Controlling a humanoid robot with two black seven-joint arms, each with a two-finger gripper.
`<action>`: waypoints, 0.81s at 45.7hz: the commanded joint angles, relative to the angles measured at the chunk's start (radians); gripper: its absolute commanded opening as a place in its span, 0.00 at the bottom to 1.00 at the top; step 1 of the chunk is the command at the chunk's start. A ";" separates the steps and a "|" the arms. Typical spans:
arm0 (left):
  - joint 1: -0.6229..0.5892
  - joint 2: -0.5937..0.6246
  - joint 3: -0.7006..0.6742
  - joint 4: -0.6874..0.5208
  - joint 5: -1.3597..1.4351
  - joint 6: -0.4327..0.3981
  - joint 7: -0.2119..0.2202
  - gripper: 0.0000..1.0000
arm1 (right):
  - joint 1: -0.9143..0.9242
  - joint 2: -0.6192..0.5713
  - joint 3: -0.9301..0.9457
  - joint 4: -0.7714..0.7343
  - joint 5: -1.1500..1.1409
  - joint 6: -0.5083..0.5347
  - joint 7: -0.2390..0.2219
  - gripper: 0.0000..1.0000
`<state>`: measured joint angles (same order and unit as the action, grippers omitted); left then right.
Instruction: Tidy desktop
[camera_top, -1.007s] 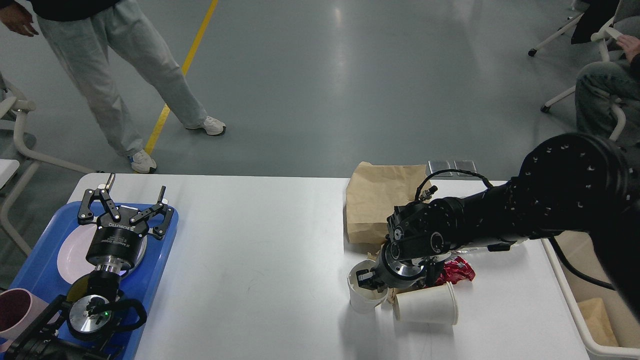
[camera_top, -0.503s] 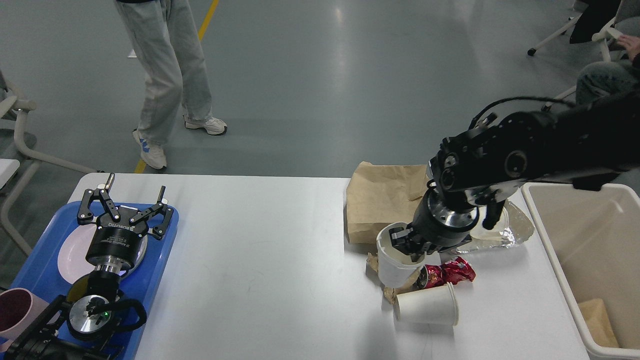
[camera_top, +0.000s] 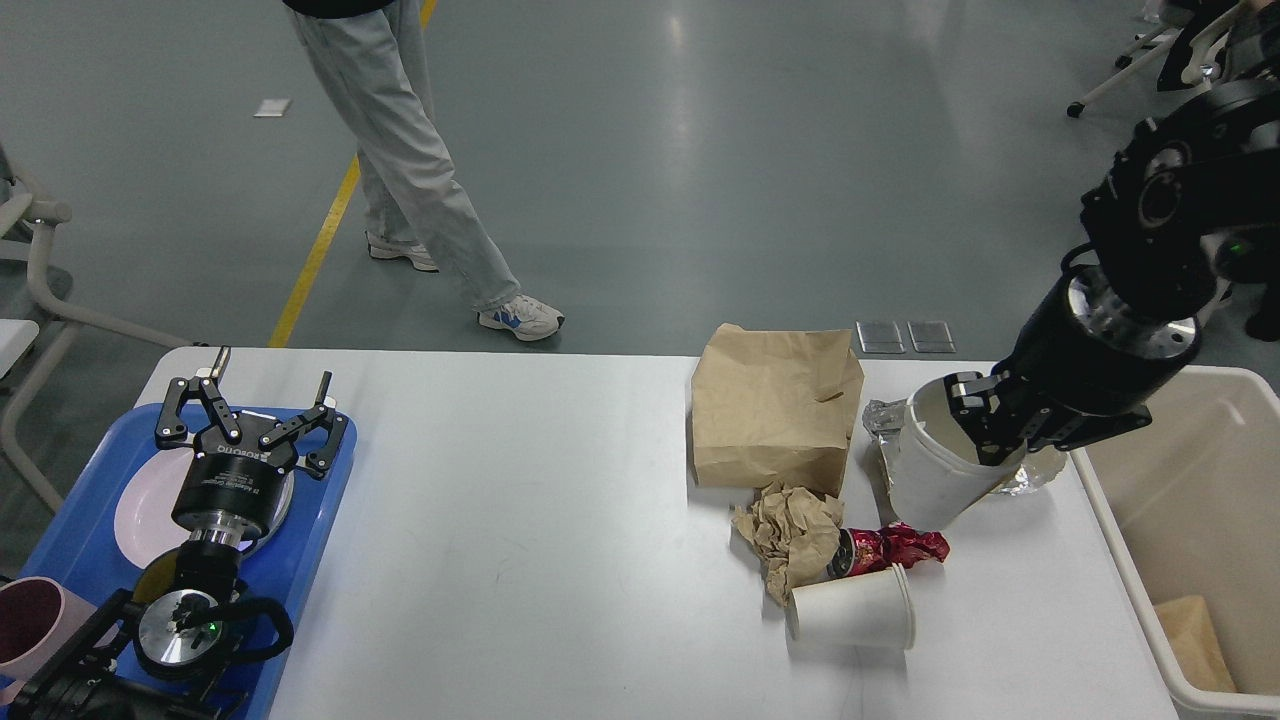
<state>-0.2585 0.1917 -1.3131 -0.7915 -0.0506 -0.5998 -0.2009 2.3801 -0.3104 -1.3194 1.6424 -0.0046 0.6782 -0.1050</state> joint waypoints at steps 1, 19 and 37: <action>0.001 0.000 0.000 0.000 0.000 0.000 0.000 0.96 | -0.004 -0.015 -0.049 -0.015 0.000 -0.014 0.007 0.00; 0.001 0.000 0.000 0.000 0.000 0.000 0.000 0.96 | -0.409 -0.343 -0.185 -0.369 -0.055 -0.137 0.001 0.00; 0.001 0.000 0.000 0.000 0.000 0.000 0.000 0.96 | -1.082 -0.481 0.201 -0.800 -0.055 -0.368 0.004 0.00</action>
<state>-0.2576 0.1918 -1.3132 -0.7916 -0.0506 -0.5997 -0.2009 1.4965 -0.7799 -1.2650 0.9328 -0.0607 0.4238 -0.1025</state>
